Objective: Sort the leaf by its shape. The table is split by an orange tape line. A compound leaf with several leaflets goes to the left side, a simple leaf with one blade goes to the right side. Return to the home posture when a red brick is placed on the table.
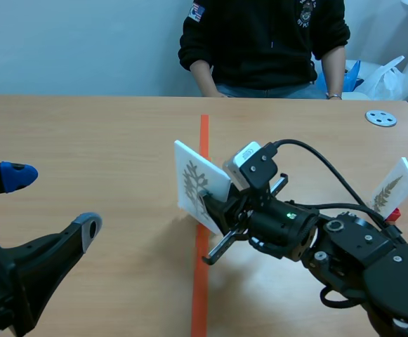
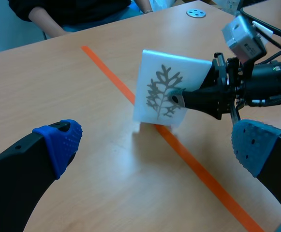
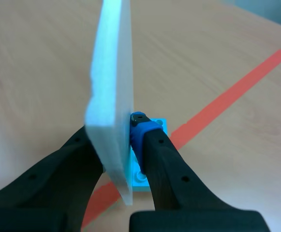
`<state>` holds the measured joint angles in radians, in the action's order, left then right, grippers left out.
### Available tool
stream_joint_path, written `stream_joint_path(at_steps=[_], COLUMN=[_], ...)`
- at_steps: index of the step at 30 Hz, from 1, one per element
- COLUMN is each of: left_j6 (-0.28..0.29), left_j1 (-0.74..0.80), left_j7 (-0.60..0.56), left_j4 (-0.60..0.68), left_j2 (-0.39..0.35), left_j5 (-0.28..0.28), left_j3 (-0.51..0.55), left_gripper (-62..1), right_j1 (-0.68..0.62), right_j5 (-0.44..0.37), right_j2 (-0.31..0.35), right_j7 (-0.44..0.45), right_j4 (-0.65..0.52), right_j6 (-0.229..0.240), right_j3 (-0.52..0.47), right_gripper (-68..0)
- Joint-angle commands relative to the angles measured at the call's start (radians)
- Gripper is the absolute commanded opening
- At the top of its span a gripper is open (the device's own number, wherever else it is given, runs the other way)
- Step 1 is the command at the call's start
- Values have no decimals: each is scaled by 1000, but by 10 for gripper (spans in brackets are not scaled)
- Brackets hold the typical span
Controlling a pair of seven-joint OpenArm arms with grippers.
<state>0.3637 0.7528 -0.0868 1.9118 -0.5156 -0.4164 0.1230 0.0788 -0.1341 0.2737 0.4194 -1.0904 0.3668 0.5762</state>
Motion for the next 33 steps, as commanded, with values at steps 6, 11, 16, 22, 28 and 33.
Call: stream_joint_path(at_steps=[6,11,16,22,28,33], left_j6=[-2,-2,-2,-2,-2,-2], left_j1=[-3,-3,-3,-3,-3,-3], left_j7=[-18,-18,-18,-18,-18,-18], left_j4=[11,11,11,11,11,11], left_j2=[0,0,0,0,0,0], left_j5=[-6,-6,-6,-6,-6,-6], left_j3=[1,1,1,1,1,1], left_gripper=[14,14,14,14,14,14], right_j1=[-84,-177,-287,-389,-463,-467], right_j5=[-15,-86,-174,-281,-324,-324], right_j2=[74,117,122,122,122,122], right_j7=[21,13,-29,-64,-69,-78], right_j4=[-159,-253,-314,-328,-328,-327], right_j6=[3,24,32,106,132,132], right_j3=[-132,-245,-381,-536,-682,-758], right_gripper=[-660,-660,-660,-660,-660,-660])
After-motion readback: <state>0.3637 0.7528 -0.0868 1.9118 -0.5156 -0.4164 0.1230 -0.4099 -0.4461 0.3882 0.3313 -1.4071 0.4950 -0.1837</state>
